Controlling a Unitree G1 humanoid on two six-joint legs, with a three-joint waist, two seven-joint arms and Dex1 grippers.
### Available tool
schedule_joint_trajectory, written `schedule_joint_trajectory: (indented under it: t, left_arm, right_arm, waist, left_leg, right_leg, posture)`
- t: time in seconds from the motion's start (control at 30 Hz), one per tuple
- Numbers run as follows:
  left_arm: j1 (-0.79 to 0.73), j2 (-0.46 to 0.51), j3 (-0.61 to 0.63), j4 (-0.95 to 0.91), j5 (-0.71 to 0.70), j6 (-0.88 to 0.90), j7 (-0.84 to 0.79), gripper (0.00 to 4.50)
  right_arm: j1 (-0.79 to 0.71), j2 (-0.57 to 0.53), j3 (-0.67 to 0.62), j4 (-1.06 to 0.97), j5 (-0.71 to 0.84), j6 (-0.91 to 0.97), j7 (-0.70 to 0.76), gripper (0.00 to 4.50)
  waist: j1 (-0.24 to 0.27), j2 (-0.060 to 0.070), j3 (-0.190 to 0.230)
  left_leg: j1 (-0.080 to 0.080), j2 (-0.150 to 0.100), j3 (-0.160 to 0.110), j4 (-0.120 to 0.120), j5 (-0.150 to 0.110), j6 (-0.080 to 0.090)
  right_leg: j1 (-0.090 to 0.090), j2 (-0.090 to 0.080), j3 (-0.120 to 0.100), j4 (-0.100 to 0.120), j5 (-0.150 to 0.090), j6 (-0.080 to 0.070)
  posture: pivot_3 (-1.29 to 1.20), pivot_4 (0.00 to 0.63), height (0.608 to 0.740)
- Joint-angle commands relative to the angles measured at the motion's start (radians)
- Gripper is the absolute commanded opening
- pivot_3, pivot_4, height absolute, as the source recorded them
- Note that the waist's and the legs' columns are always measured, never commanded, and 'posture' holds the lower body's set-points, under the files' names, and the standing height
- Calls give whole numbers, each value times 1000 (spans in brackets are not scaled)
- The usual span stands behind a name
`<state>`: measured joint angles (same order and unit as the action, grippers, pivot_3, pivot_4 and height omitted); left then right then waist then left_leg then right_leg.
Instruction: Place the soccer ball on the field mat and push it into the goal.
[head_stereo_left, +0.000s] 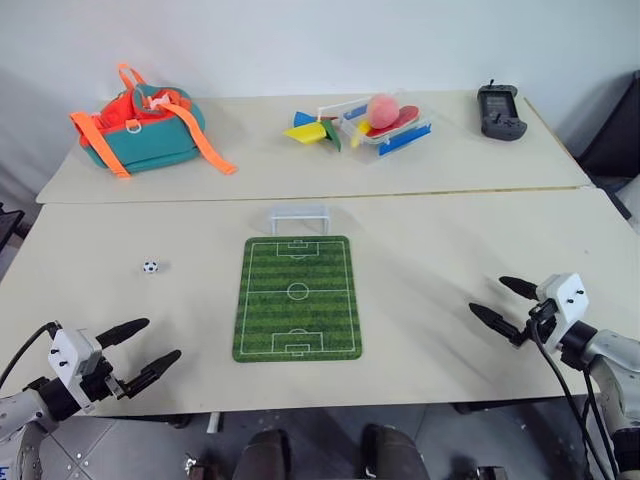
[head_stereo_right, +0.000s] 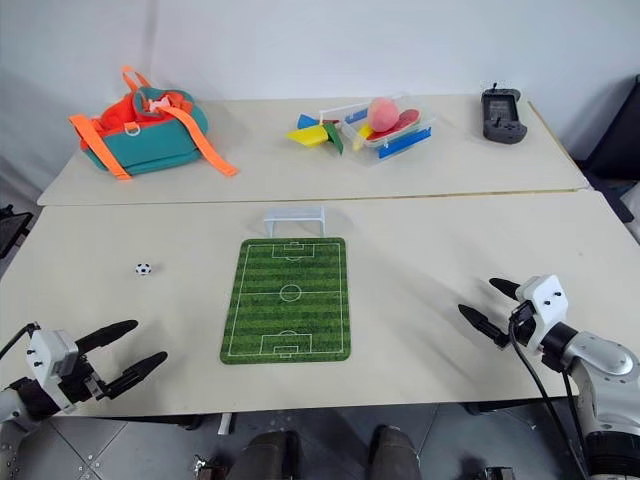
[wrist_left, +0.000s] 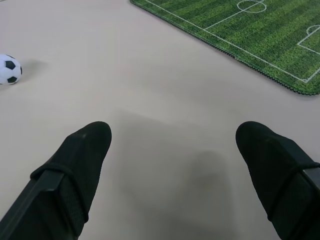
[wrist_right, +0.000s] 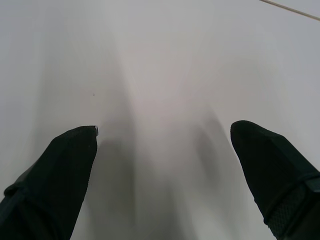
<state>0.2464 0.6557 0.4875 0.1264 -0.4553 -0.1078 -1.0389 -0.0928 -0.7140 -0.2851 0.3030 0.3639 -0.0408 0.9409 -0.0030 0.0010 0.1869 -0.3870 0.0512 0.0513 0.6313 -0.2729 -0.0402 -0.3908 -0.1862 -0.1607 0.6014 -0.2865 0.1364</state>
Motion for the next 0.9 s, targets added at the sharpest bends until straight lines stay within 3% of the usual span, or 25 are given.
schedule_joint_trajectory:
  t: [0.03, 0.3, 0.57, 0.73, 0.9]
  left_arm:
    - [-7, 18, 15, -14, 9, -33, 10, 4471]
    - [16, 8, 50, -141, -45, 71, 83, 4471]
    - [33, -3, 85, -245, -58, 139, 176, 4471]
    - [0, -9, 91, -247, -54, 186, 244, 4471]
    - [-62, -41, 108, -233, -26, 245, 411, 4471]
  right_arm:
    - [-5, -5, -22, -4, 8, -9, 4, 4500]
    - [1, -6, -35, -30, 49, 4, 48, 4500]
    - [50, -22, -43, -221, 206, 28, 246, 4500]
    - [32, -18, -38, -228, 252, 21, 336, 4500]
    - [32, -19, -40, -215, 240, 23, 342, 4500]
  waist:
    - [0, 0, 0]
    - [0, 0, 0]
    - [1, 0, 0]
    - [2, 0, 0]
    - [5, 0, 0]
  left_leg:
    - [0, 0, 1, 0, 0, 0]
    - [0, 1, 3, 1, 0, 0]
    - [1, 2, 3, 1, -1, -1]
    - [0, 2, 3, 3, -1, 0]
    - [0, 2, 3, 4, -1, 0]
  right_leg:
    - [-1, 0, 1, 0, 0, 0]
    - [-1, 0, 3, 1, 0, 0]
    - [-2, 1, 3, 1, 0, -1]
    - [-2, 2, 4, 1, 1, -1]
    - [-2, 2, 4, 2, 1, -1]
  posture:
    - [0, 150, 740]
    - [0, 150, 740]
    - [0, 150, 740]
    - [0, 150, 740]
    - [0, 150, 740]
